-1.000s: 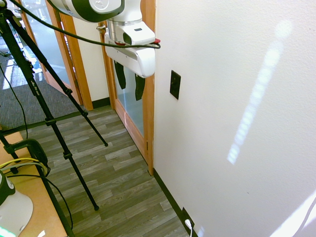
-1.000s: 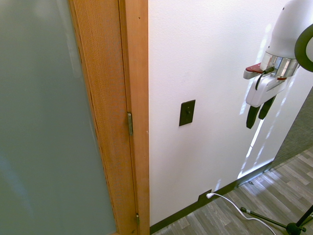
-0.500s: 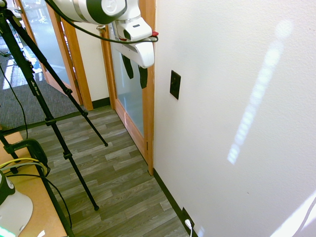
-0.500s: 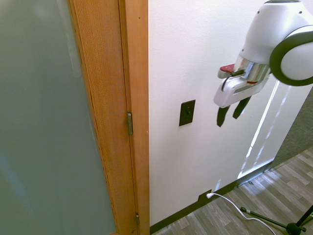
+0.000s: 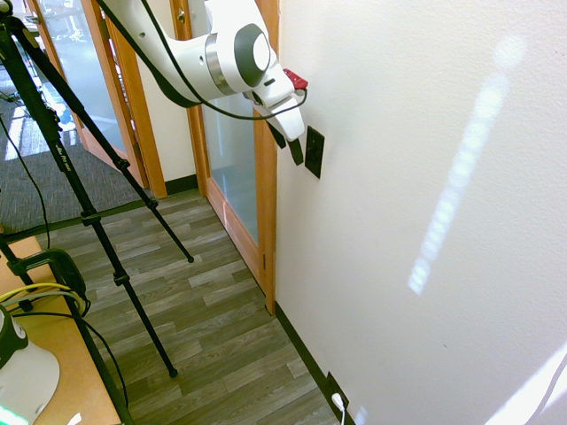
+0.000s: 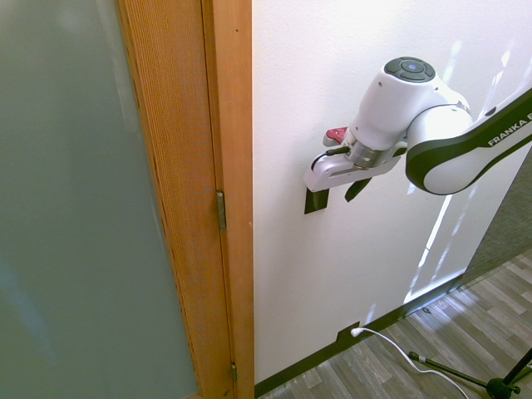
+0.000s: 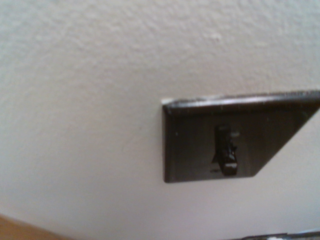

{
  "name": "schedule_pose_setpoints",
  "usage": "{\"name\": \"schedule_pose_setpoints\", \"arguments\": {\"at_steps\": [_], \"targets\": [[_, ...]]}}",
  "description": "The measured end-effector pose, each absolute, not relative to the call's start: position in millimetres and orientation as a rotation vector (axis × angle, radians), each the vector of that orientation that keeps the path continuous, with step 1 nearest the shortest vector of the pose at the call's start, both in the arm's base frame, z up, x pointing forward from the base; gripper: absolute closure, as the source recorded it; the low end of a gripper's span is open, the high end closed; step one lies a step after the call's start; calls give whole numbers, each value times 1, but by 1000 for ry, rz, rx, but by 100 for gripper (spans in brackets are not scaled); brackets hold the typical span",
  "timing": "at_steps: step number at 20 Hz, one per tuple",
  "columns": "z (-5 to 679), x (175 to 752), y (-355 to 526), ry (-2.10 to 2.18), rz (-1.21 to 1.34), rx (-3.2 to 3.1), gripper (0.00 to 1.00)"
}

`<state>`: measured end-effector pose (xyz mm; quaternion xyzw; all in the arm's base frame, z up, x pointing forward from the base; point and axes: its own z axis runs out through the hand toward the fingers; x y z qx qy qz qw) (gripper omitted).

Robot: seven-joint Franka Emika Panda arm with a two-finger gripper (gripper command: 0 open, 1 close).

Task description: Turn off the light

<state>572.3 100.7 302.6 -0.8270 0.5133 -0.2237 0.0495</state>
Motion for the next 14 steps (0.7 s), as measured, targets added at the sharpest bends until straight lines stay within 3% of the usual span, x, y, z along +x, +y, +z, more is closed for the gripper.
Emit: {"name": "schedule_pose_setpoints", "arguments": {"at_steps": [14], "targets": [[304,586,87,1569,-826,-2450,100]]}}
